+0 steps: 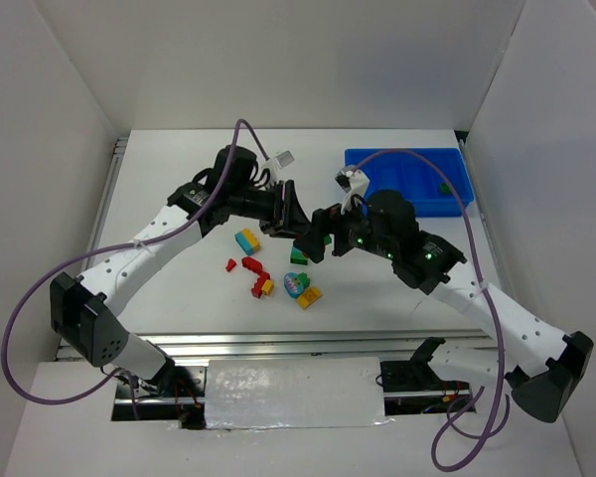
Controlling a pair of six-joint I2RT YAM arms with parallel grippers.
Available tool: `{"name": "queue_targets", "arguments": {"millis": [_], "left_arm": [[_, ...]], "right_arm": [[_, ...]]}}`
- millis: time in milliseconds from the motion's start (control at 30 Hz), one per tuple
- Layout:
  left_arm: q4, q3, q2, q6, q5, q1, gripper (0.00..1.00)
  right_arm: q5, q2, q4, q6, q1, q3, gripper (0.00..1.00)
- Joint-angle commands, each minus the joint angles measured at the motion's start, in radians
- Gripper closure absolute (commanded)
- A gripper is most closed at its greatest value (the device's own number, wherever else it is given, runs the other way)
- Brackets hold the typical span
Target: Sort the legos into containers by color
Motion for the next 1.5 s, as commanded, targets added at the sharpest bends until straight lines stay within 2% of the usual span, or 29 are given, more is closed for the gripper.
{"name": "queue_targets", "arguments": {"millis": [0,200,300,367,433,500,667,767,900,1100,1300,1400,1433,1467], "left_arm": [[0.031,0.065,-0.006,0.058,0.022,0.01,1.0],[-0.061,0.153,0.025,0.187,-0.045,0.035,1.0],[-0.07,0.16,0.026,0.266,-0.046,0.038,1.0],[-0.055,0.136,0.012,0.32,-0.033,0.04,1.0],[-0.038,0.11,0.0,0.363,0.028,0.043,1.0],[0.002,0.088,-0.008,0.395,0.098,0.041,1.0],[0.126,-0.001,-0.078,0.414,0.331,0.04,1.0],[0.139,-0.008,-0.109,0.437,0.362,0.038,1.0],[0.117,-0.002,-0.11,0.455,0.407,0.032,1.0],[0.169,-0.016,-0.104,0.408,0.404,0.018,1.0],[0.253,-0.007,-0.1,0.35,0.43,-0.005,1.0],[0.299,-0.01,-0.109,0.322,0.441,-0.006,1.0],[0.309,-0.016,-0.115,0.316,0.439,-0.006,1.0],[0.313,-0.018,-0.117,0.314,0.438,-0.006,1.0]], "right_arm": [[-0.03,-0.045,-0.023,-0.006,-0.021,0.035,0.0],[-0.117,-0.134,-0.125,-0.001,-0.141,-0.006,0.0],[-0.189,-0.19,-0.142,0.006,-0.235,-0.026,0.0],[-0.294,-0.22,-0.127,0.017,-0.313,-0.034,0.0],[-0.417,-0.22,-0.119,0.026,-0.369,-0.026,0.0],[-0.482,-0.2,-0.121,0.031,-0.39,-0.008,0.0],[-0.763,-0.145,-0.069,0.056,-0.442,0.012,0.04],[-0.858,-0.119,-0.04,0.068,-0.442,0.014,0.05],[-0.963,-0.099,0.106,0.137,-0.442,-0.017,0.06],[-1.036,-0.069,0.242,0.227,-0.41,-0.031,0.07],[-1.004,-0.022,0.207,0.189,-0.358,-0.014,0.12],[-0.992,-0.019,0.209,0.175,-0.356,-0.025,0.17],[-0.992,-0.023,0.218,0.178,-0.358,-0.031,0.29],[-1.0,-0.025,0.242,0.184,-0.356,-0.036,0.36]]}}
